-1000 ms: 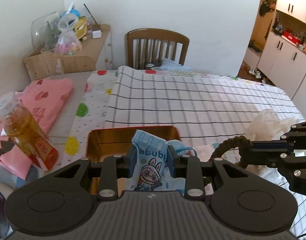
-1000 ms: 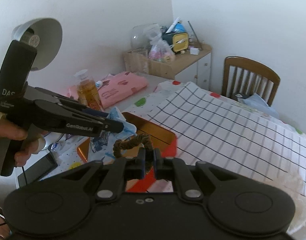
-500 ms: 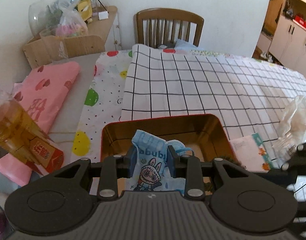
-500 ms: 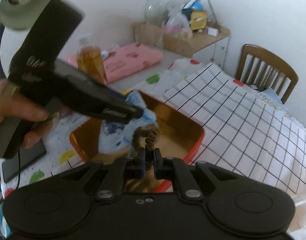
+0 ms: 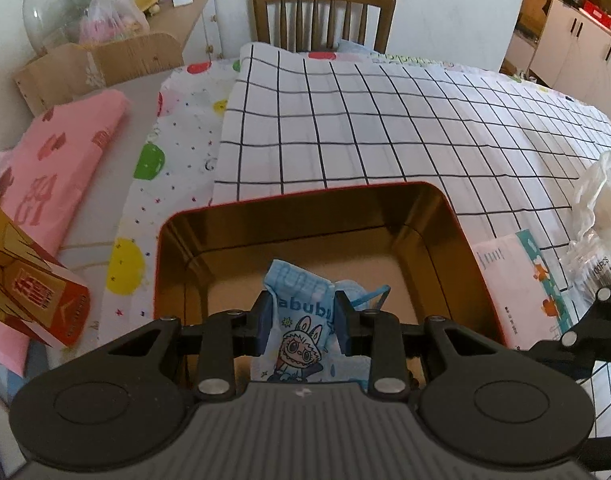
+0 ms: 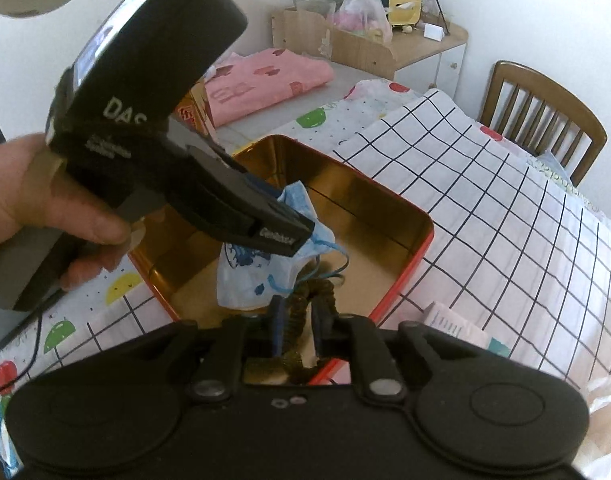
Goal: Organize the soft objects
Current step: 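Carry the packet into the red tin and open the left tool while the right tool carries the bracelet, then open the right tool to drop the bead bracelet into the tin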
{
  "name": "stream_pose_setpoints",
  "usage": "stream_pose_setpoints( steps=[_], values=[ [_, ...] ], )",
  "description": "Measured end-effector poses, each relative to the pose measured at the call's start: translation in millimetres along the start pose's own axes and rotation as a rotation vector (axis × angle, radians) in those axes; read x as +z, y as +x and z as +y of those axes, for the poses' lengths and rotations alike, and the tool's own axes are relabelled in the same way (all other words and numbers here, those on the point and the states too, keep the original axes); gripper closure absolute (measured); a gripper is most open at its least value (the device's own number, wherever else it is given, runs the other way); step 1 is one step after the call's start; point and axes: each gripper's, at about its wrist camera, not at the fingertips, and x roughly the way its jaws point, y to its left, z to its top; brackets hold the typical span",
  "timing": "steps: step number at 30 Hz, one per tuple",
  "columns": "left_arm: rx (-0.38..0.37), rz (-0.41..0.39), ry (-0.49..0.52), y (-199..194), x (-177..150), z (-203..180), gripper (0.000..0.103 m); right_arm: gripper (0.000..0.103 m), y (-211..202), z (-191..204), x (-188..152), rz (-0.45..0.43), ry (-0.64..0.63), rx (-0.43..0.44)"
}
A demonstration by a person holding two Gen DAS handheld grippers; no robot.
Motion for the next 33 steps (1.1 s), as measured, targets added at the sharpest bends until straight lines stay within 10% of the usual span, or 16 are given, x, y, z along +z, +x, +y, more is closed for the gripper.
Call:
stream_pose_setpoints(
  steps=[4,9,33],
  values=[
    [0.000,0.012,-0.008,4.3,-2.0,-0.1,0.070,0.084,-2.2,-5.3,-2.3,-0.004,0.031,0.013],
    [0.004,-0.005,-0.022,0.5,-3.6,-0.6,0.040,0.078,-8.6,-12.1,-5.8,-0.025,0.073,0.017],
    [-0.002,-0.152,-0.010,-77.2,-15.1,-40.0,0.033,0.048,-85.0,-47.4,-29.4,-0.178,0.169,0.027]
  ],
)
